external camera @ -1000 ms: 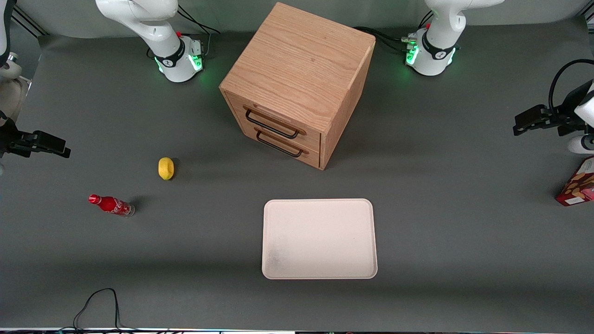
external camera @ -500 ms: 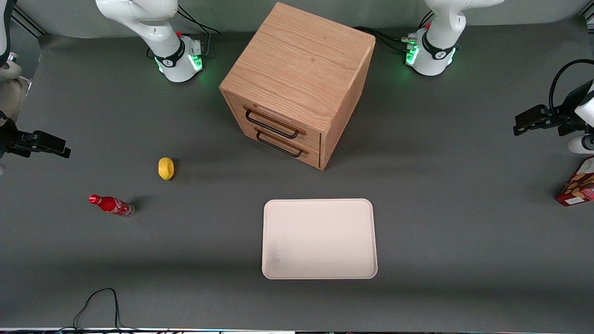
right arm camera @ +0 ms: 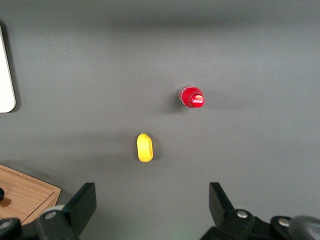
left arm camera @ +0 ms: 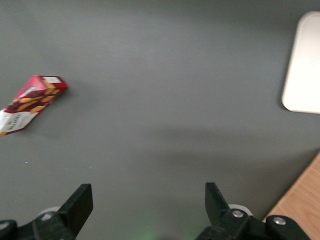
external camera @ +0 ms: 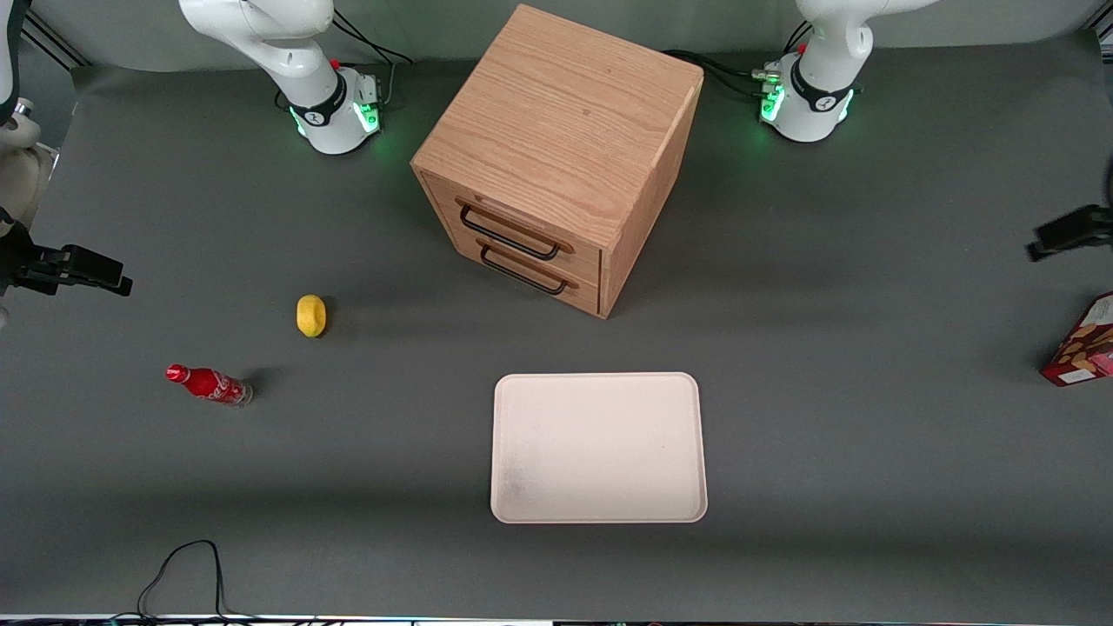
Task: Place red cookie box on tray
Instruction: 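Move the left gripper over the red plaid cookie box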
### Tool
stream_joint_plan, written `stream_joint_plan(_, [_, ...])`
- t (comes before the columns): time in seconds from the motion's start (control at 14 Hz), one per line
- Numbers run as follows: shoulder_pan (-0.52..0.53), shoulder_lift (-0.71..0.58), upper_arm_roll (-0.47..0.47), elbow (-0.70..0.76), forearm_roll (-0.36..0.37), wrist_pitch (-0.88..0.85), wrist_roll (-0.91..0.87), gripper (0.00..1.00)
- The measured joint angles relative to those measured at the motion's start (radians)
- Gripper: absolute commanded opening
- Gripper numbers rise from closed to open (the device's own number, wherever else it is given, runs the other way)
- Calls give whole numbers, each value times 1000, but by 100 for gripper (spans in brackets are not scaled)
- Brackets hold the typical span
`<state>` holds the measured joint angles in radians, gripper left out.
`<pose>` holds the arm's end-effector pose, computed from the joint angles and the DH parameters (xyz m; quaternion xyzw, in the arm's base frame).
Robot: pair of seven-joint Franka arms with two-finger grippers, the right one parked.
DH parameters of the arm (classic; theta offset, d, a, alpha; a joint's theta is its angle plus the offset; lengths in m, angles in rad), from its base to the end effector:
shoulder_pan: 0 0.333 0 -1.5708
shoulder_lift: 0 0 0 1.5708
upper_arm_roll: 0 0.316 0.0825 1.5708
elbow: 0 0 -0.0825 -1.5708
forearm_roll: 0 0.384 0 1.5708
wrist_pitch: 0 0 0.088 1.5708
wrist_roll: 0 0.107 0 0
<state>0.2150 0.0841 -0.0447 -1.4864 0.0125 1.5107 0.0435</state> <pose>0.5654 0.0998 0.6115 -0.9975 -0.0635 0.0301 0.0012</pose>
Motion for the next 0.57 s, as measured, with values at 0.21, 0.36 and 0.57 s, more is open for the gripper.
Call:
stream_joint_plan(0.21, [124,45,4,-1,1,49,165,100])
stream_joint_plan(0.36, [215,76,6,-1,3,86,289,100])
stream_joint_plan(0.57, [373,115,8,0,8,150,525,100])
